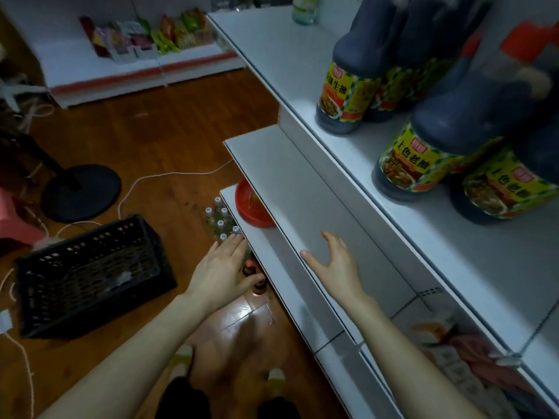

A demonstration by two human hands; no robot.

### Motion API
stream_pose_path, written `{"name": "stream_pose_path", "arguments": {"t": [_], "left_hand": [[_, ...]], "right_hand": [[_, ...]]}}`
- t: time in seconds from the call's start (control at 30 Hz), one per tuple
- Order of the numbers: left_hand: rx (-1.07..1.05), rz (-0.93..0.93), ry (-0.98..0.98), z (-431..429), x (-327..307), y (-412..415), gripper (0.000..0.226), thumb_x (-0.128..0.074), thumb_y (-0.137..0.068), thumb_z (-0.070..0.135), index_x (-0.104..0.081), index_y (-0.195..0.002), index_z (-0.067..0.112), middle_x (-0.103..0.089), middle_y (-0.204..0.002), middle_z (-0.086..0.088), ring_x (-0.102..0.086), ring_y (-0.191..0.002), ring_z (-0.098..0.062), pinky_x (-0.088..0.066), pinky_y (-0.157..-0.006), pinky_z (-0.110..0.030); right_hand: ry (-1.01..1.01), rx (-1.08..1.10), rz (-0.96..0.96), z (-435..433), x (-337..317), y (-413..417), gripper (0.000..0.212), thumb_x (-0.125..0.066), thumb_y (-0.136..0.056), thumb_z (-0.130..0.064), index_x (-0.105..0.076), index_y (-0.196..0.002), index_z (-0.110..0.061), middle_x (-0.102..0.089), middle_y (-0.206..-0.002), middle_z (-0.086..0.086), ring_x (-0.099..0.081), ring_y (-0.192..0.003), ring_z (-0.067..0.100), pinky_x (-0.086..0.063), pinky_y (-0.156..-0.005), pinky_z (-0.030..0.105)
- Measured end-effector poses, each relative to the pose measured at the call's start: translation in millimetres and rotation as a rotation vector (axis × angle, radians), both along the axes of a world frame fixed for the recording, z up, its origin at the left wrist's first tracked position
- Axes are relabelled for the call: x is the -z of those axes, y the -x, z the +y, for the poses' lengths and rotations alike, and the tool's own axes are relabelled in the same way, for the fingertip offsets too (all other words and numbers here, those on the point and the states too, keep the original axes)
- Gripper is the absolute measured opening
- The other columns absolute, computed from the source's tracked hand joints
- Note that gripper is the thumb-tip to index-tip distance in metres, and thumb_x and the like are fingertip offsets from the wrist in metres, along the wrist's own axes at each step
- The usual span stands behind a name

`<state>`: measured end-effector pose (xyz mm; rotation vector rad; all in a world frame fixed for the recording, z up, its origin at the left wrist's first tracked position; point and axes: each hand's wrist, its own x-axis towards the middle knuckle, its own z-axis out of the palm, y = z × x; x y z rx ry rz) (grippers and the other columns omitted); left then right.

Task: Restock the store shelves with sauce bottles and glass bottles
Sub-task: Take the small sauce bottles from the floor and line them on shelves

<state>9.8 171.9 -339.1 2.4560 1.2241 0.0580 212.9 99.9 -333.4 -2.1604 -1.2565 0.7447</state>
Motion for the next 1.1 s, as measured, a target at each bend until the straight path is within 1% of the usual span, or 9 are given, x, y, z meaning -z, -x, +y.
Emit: {"name": "stream_pose_path", "arguments": {"t": [0.07,0.2,0.37,0.53,0.6,0.7,0.8,0.93,1.1], "left_hand": [[0.048,-0.007,0.025,19.4,12.4,5.2,0.079,-0.056,-0.084,0.052,-0.027,-0.143,0.008,-0.028,-0.151,-0.011,-0.021,-0.142,-0.023,-0.014,-0.115,-0.038],[0.204,0.02,0.066,64.8,41.1,22.1,0.077,-0.058,-0.084,0.048,-0.029,-0.143,0.008,-0.029,-0.15,-0.012,-0.023,-0.141,-0.023,-0.015,-0.114,-0.037],[0.342,0.047,0.092,117.8,84.2,47.9,0.076,-0.063,-0.082,0.044,-0.035,-0.139,0.002,-0.036,-0.145,-0.018,-0.032,-0.137,-0.031,-0.021,-0.112,-0.042],[0.392,0.118,0.183,146.7,137.7,64.9,0.079,-0.058,-0.085,0.045,-0.023,-0.144,0.006,-0.024,-0.152,-0.012,-0.019,-0.142,-0.023,-0.013,-0.115,-0.038],[0.378,0.118,0.205,151.7,165.6,69.1,0.078,-0.058,-0.086,0.044,-0.023,-0.145,0.007,-0.024,-0.152,-0.012,-0.018,-0.142,-0.023,-0.013,-0.115,-0.038],[0.367,0.116,0.224,155.6,216.9,76.3,0.077,-0.054,-0.085,0.05,-0.03,-0.141,0.002,-0.033,-0.147,-0.017,-0.027,-0.139,-0.029,-0.022,-0.112,-0.044],[0.36,0.116,0.238,156.6,282.6,82.2,0.086,-0.036,-0.077,0.061,-0.037,-0.136,-0.002,-0.041,-0.141,-0.022,-0.037,-0.132,-0.036,-0.032,-0.106,-0.047],[0.329,0.174,0.288,153.7,382.4,91.1,0.068,-0.05,-0.091,0.042,-0.028,-0.142,0.002,-0.03,-0.149,-0.017,-0.024,-0.14,-0.028,-0.019,-0.114,-0.038],[0.274,0.219,0.3,151.3,502.3,92.5,0.074,-0.058,-0.086,0.04,-0.026,-0.142,0.002,-0.029,-0.149,-0.018,-0.025,-0.139,-0.028,-0.023,-0.111,-0.035]], "right_hand": [[0.019,0.063,0.02,8.7,11.3,9.8,0.065,-0.06,-0.087,-0.035,-0.034,-0.139,-0.006,-0.038,-0.145,0.011,-0.034,-0.134,0.023,-0.027,-0.108,0.029],[0.061,0.222,0.02,25.8,36.4,41.5,0.066,-0.06,-0.087,-0.036,-0.033,-0.14,-0.007,-0.037,-0.146,0.01,-0.033,-0.135,0.022,-0.026,-0.109,0.028],[0.116,0.425,0.04,39.9,78.2,91.1,0.067,-0.06,-0.087,-0.038,-0.032,-0.141,-0.011,-0.036,-0.147,0.008,-0.031,-0.136,0.02,-0.024,-0.108,0.027],[0.243,0.489,0.077,40.4,128.0,122.3,0.068,-0.056,-0.088,-0.043,-0.029,-0.143,-0.015,-0.033,-0.149,0.004,-0.028,-0.137,0.019,-0.024,-0.109,0.028],[0.265,0.504,0.087,40.3,153.9,128.6,0.068,-0.055,-0.088,-0.044,-0.029,-0.143,-0.015,-0.033,-0.149,0.002,-0.028,-0.137,0.017,-0.023,-0.109,0.027],[0.277,0.514,0.079,41.1,204.6,135.4,0.068,-0.06,-0.086,-0.039,-0.032,-0.141,-0.012,-0.037,-0.147,0.005,-0.031,-0.136,0.018,-0.022,-0.109,0.024],[0.28,0.523,0.079,43.2,267.3,137.6,0.071,-0.063,-0.083,-0.041,-0.035,-0.14,-0.009,-0.04,-0.145,0.008,-0.033,-0.135,0.02,-0.023,-0.11,0.026],[0.293,0.523,0.122,47.6,362.5,140.9,0.069,-0.063,-0.084,-0.039,-0.035,-0.14,-0.009,-0.041,-0.144,0.008,-0.035,-0.134,0.021,-0.025,-0.106,0.022],[0.277,0.528,0.147,58.5,484.0,141.1,0.069,-0.067,-0.082,-0.032,-0.036,-0.138,-0.006,-0.044,-0.141,0.011,-0.038,-0.131,0.023,-0.024,-0.099,0.017]]}}
